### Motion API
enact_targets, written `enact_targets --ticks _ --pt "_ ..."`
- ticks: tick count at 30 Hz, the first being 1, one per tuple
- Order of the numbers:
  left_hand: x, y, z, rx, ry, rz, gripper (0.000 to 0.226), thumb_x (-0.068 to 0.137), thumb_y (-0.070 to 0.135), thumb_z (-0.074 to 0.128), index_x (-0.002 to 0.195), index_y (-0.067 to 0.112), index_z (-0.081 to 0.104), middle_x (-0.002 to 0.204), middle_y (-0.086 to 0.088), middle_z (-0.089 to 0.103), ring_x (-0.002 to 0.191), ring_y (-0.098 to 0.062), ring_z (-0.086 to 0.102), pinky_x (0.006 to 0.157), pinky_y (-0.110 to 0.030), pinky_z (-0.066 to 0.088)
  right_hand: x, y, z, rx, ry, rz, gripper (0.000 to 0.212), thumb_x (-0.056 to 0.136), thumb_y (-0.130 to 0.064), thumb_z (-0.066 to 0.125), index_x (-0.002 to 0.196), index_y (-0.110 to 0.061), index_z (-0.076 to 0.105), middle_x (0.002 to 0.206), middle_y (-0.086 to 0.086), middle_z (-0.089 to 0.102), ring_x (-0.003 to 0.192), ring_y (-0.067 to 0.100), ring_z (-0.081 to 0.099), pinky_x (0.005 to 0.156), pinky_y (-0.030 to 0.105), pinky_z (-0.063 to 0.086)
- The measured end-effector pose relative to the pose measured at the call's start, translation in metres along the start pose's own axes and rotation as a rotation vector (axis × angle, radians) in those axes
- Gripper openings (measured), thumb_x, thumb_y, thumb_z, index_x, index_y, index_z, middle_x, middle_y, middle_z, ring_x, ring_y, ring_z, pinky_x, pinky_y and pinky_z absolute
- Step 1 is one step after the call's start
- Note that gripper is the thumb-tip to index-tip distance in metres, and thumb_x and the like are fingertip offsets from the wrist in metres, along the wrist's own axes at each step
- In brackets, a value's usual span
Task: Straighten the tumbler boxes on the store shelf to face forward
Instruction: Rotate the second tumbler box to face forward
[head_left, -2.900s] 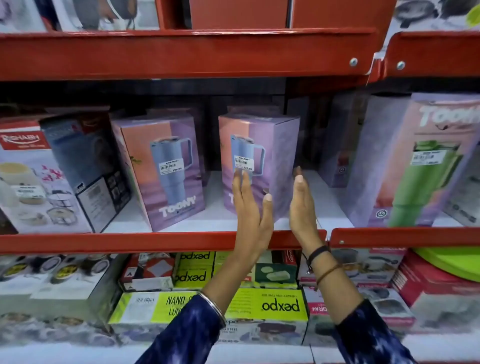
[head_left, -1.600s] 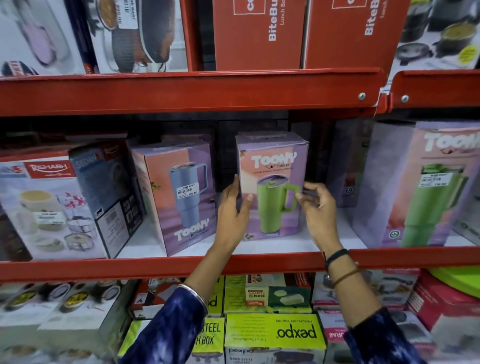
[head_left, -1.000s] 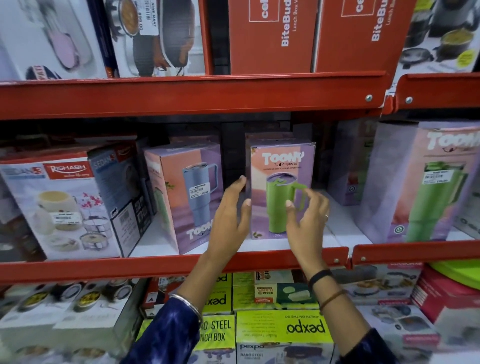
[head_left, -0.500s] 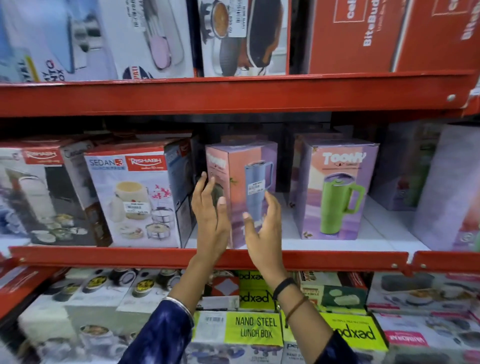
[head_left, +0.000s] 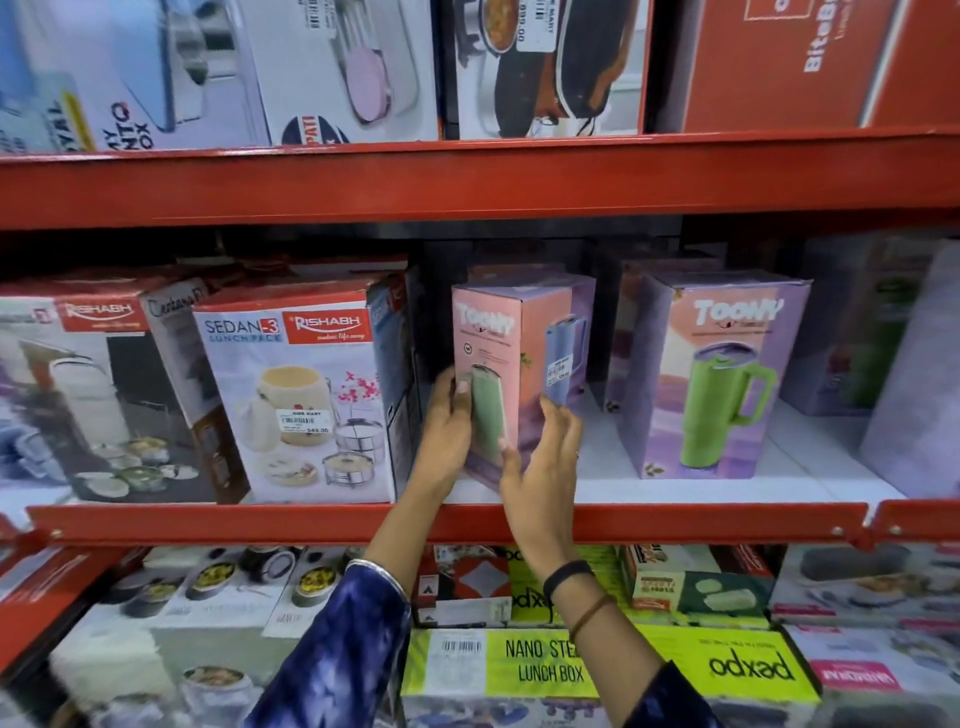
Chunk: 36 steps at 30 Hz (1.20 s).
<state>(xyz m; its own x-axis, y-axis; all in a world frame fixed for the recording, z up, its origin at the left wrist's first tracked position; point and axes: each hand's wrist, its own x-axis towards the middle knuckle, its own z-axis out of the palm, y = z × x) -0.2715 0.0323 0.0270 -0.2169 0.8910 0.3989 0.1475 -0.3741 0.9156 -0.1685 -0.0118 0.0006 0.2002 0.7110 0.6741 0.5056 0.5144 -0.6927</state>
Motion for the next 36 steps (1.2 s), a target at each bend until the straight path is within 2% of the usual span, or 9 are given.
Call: enact_targets --ticks 4,7,11,15,21,24,26,31,36 --pt "-0.006 0.006 -0.002 -0.018 -0.038 0.073 0.031 0.099 0.01 0.038 0.126 0.02 0.048 0.124 -0.006 0.06 0.109 -0.017 0.06 0.091 -0.029 0.051 0.01 0.007 -0.01 0.066 0.002 0.015 0.047 0.085 -0.003 0.055 0.128 -0.005 0.037 0.128 0.014 0.042 0.115 0.024 0.045 0.096 0.019 0.035" --pt "-0.017 0.014 0.003 -0.054 -0.039 0.076 0.029 0.099 0.03 0.038 0.124 0.028 0.052 0.127 -0.002 0.061 0.116 -0.016 0.059 0.098 -0.045 0.05 0.02 0.009 -0.015 0.109 -0.066 0.049 0.085 0.071 -0.034 0.076 0.135 -0.008 0.026 0.133 0.009 0.036 0.122 0.019 0.039 0.101 0.026 0.038" --pt "-0.036 0.033 0.01 -0.063 -0.075 0.07 0.041 0.091 0.058 0.034 0.121 0.04 0.054 0.128 0.011 0.057 0.118 -0.012 0.057 0.099 -0.045 0.05 0.031 0.006 -0.017 0.041 -0.023 0.087 0.122 0.05 -0.051 0.083 0.139 -0.006 0.013 0.137 0.013 0.031 0.125 0.027 0.038 0.102 0.04 0.039" --pt "-0.038 0.046 0.008 -0.092 -0.11 0.041 0.052 0.093 0.054 0.026 0.13 0.028 0.052 0.129 0.009 0.057 0.119 -0.017 0.056 0.097 -0.037 0.051 0.041 0.01 -0.025 0.163 0.048 0.103 0.105 0.055 -0.031 0.086 0.133 -0.01 0.019 0.127 0.001 0.032 0.119 0.014 0.035 0.102 0.031 0.036" --pt "0.0 0.045 0.001 -0.044 -0.017 -0.098 0.064 0.095 0.056 0.011 0.149 0.022 0.016 0.16 0.002 0.014 0.145 -0.013 0.015 0.119 -0.033 0.008 0.052 0.025 -0.049 0.359 -0.161 0.143 0.103 0.065 -0.023 0.082 0.142 -0.018 0.015 0.14 -0.002 0.031 0.129 0.012 0.035 0.106 0.027 0.032" --pt "0.006 0.038 -0.004 -0.13 -0.047 -0.188 0.11 0.059 0.093 0.021 0.146 0.027 0.028 0.156 0.002 0.029 0.142 -0.017 0.028 0.119 -0.049 0.021 0.056 0.032 -0.055 0.318 -0.323 0.119 0.1 0.073 -0.028 0.076 0.147 -0.023 0.007 0.154 -0.007 0.016 0.139 0.006 0.019 0.114 0.027 0.02" --pt "0.005 0.03 -0.003 -0.181 -0.034 -0.165 0.123 0.044 0.1 0.025 0.145 0.03 0.03 0.156 0.004 0.03 0.142 -0.017 0.029 0.118 -0.05 0.022 0.06 0.039 -0.056 0.272 -0.415 0.09 0.095 0.08 -0.032 0.069 0.148 -0.027 0.003 0.158 -0.01 0.003 0.143 0.001 0.006 0.118 0.03 0.011" --pt "-0.009 0.029 -0.002 -0.143 -0.052 -0.045 0.075 0.059 0.095 0.017 0.124 0.065 0.039 0.154 0.01 0.032 0.142 -0.019 0.031 0.116 -0.055 0.024 0.067 0.054 -0.059 0.284 -0.463 0.057 0.073 0.088 -0.024 0.059 0.147 -0.031 0.016 0.157 -0.01 0.016 0.144 0.01 0.019 0.118 0.041 0.022" --pt "-0.026 0.031 0.008 -0.032 -0.017 0.038 0.079 0.082 0.074 0.011 0.147 0.031 0.023 0.157 0.009 0.023 0.145 -0.009 0.018 0.122 -0.045 0.013 0.071 0.07 -0.061 0.37 -0.442 0.12 0.066 0.081 -0.006 0.065 0.14 -0.017 0.038 0.148 0.001 0.041 0.135 0.013 0.039 0.114 0.044 0.032"
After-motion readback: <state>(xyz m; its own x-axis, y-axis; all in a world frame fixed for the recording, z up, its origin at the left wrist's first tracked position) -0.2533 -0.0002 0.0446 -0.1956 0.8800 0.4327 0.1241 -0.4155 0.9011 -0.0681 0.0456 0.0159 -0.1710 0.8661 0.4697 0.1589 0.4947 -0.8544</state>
